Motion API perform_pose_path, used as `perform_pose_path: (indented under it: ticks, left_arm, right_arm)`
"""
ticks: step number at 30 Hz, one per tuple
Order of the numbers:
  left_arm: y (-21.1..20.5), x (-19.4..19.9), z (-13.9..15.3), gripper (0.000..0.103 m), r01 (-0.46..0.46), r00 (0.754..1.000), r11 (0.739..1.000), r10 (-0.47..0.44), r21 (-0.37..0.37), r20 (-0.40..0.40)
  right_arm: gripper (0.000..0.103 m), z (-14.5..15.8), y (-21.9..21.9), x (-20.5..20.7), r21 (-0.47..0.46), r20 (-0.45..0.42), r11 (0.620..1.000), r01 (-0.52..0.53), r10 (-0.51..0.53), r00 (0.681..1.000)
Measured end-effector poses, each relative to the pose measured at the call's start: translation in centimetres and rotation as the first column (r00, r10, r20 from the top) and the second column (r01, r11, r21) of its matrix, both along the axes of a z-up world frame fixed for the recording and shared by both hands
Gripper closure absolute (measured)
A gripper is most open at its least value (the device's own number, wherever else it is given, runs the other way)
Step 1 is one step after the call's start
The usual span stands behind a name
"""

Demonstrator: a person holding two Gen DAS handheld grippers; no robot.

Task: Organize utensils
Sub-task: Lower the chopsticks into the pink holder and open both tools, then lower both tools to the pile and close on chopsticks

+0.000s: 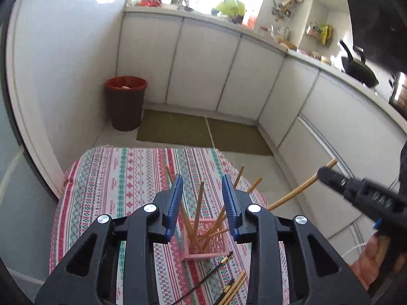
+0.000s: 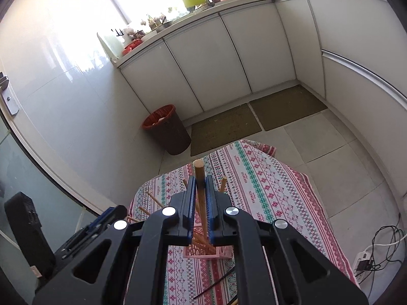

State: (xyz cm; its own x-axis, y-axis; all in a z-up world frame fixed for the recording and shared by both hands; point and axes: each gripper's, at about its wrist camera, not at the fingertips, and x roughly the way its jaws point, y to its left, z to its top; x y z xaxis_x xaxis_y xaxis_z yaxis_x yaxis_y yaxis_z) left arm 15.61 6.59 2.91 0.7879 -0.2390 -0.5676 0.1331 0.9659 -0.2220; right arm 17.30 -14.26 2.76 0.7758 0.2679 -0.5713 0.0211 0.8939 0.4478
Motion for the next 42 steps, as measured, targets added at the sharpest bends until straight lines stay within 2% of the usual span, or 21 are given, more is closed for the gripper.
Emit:
perform_pose_path:
  ticks: [5,7,8,9,10,13,17,21,24,26,28,29,31,33,37,40,42]
  left_arm:
    - [0.8,-0.7,1.2,0.067,-0.020,0.999,1.000,0.020,-0.009,0.032]
    - [0.8,-0.7,1.2,0.064,-0.017,1.000,1.000,0.017,-0.002,0.026]
    - [0.9,-0.7,1.0,0.064,-0.019,1.000,1.000,0.019,0.003,0.024]
    - [0.8,-0.7,0.9,0.063,-0.021,1.000,1.000,0.021,0.009,0.019]
    - [0.8,-0.7,0.8,0.063,-0.022,1.000,1.000,0.022,0.016,0.015]
    - [0.8,-0.9,0.7,0.059,-0.023,1.000,0.999,0.022,0.028,0.014]
    - [0.5,-1.6,0.9,0.046,-0.027,0.999,0.999,0.026,0.046,0.022]
    - [-0.2,-2.3,0.2,0.036,-0.022,1.000,0.995,0.022,0.096,0.002]
    - [-0.9,-2.5,-0.8,0.024,-0.018,0.999,0.991,0.023,0.130,-0.036]
    - [-1.3,-2.6,-2.1,0.020,-0.006,0.997,0.987,0.019,0.160,-0.080]
    - [-1.6,-2.6,-3.6,0.015,0.013,0.992,0.981,0.012,0.196,-0.126]
    - [-1.9,-2.5,-4.6,0.009,0.035,0.986,0.975,0.002,0.220,-0.165]
    - [-2.6,-2.2,-6.8,0.009,0.092,0.967,0.963,-0.027,0.252,-0.252]
    - [-3.3,-1.9,-9.4,0.009,0.152,0.936,0.953,-0.055,0.260,-0.346]
    - [-5.5,-1.8,-14.3,0.010,0.265,0.860,0.931,-0.111,0.250,-0.497]
    - [-7.6,-1.9,-16.8,0.019,0.326,0.820,0.913,-0.143,0.247,-0.555]
    - [-8.8,-1.8,-18.2,0.032,0.356,0.789,0.908,-0.164,0.222,-0.592]
  right_arm:
    - [0.095,-0.5,1.0,0.2,-0.021,-0.007,1.000,-0.014,0.014,1.000]
    - [0.091,-0.9,1.7,0.5,-0.028,-0.012,0.999,-0.031,0.030,0.999]
    - [0.086,-1.2,2.1,0.8,-0.041,-0.017,0.998,-0.041,0.040,0.999]
    - [0.064,-1.7,2.5,1.0,-0.057,-0.029,0.998,-0.040,0.038,0.999]
    - [0.056,-2.0,2.6,1.1,-0.064,-0.034,0.998,-0.025,0.022,0.999]
    - [0.055,-2.3,2.5,0.7,-0.106,-0.030,0.994,-0.001,-0.002,1.000]
    - [0.054,-1.8,1.4,-0.5,-0.146,-0.009,0.989,0.037,-0.039,0.999]
    - [0.050,-2.2,0.2,-1.7,-0.187,-0.024,0.980,0.066,-0.071,0.997]
    - [0.041,-2.9,-0.5,-2.8,-0.235,-0.038,0.968,0.087,-0.099,0.994]
    - [0.026,-3.8,-1.1,-3.8,-0.261,-0.051,0.959,0.112,-0.129,0.990]
    - [0.021,-4.8,-1.8,-4.5,-0.279,-0.074,0.952,0.124,-0.150,0.986]
    - [0.019,-5.4,-2.0,-4.8,-0.292,-0.091,0.949,0.119,-0.152,0.984]
    - [0.019,-6.6,-2.5,-5.6,-0.312,-0.127,0.944,0.106,-0.152,0.980]
    - [0.018,-8.4,-3.2,-6.5,-0.308,-0.192,0.947,0.090,-0.154,0.969]
    - [0.018,-12.1,-5.3,-7.9,-0.183,-0.352,0.981,0.071,-0.132,0.927]
    - [0.018,-14.5,-6.7,-8.7,-0.080,-0.451,0.993,0.082,-0.110,0.886]
    - [0.018,-15.4,-7.1,-8.8,-0.074,-0.480,0.994,0.087,-0.111,0.870]
